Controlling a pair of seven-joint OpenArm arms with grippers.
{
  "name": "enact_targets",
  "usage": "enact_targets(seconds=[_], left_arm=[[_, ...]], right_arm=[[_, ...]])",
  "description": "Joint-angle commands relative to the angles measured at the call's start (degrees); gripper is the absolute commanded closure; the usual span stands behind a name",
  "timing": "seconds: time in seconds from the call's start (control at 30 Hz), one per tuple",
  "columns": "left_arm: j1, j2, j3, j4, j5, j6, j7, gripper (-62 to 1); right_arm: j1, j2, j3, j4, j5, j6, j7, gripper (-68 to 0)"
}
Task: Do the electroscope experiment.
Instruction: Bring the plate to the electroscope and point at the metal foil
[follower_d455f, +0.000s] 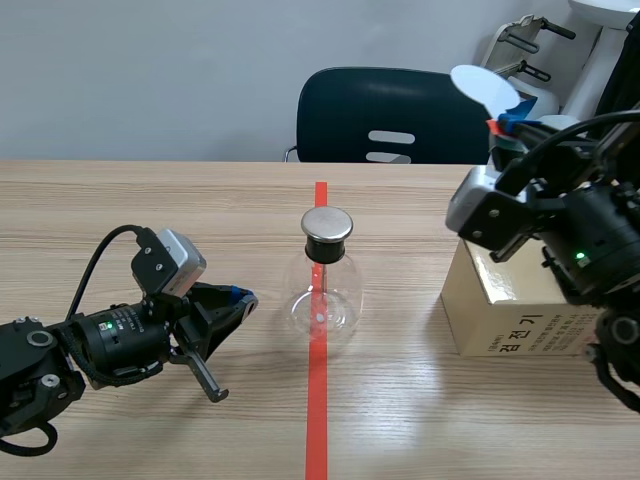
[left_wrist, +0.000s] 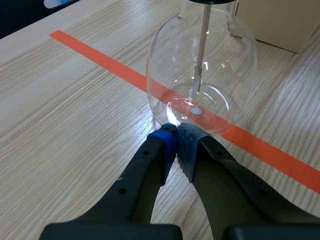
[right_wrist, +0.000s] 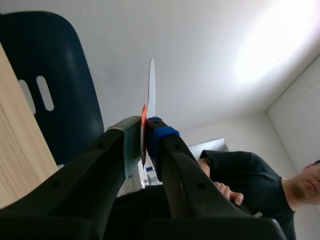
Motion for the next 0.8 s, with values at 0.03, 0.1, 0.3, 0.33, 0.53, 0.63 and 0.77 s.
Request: enact_targets(seconds=[0.03, 0.1, 0.3, 0.33, 0.53, 0.63, 0.77], left_arm=[[-0.3, 0.0, -0.6, 1.3, -0.5, 0.0, -0.8, -1.6], [-0.3, 0.0, -0.6, 1.3, -0.5, 0.4, -0.8, -1.6], [-0.3, 0.0, -0.6, 1.3, -0.5, 1.0, -0.7, -1.6], [-0.3, 0.0, -0.6, 1.3, -0.5, 1.0, -0.7, -1.6], [-0.3, 0.0, -0.6, 1.3, -0.5, 1.0, -0.8, -1.6], [-0.3, 0.0, -0.6, 1.3, -0.5, 1.0, -0.8, -1.6], [-0.3, 0.0, -0.6, 1.3, -0.5, 1.0, -0.8, -1.6]], right_arm=[[1.5, -1.5, -0.5, -0.3, -1.2, -0.8, 2.0, -0.7], [1.6, -2.8, -0.8, -1.2, -2.4, -0.6, 3.3, -0.7], [1.3, -6.5, -0.9, -3.5, -7.9, 0.5, 5.3, -0.7], [1.3, -6.9, -0.9, -3.7, -8.7, 1.2, 5.3, -0.7], [1.2, -7.5, -0.9, -4.2, -11.7, 4.1, 5.2, -0.7], [0.9, -7.5, -0.9, -4.2, -12.9, 5.3, 5.3, -0.7], [-0.5, -7.4, -0.9, -4.2, -14.7, 5.5, 7.3, -0.7]])
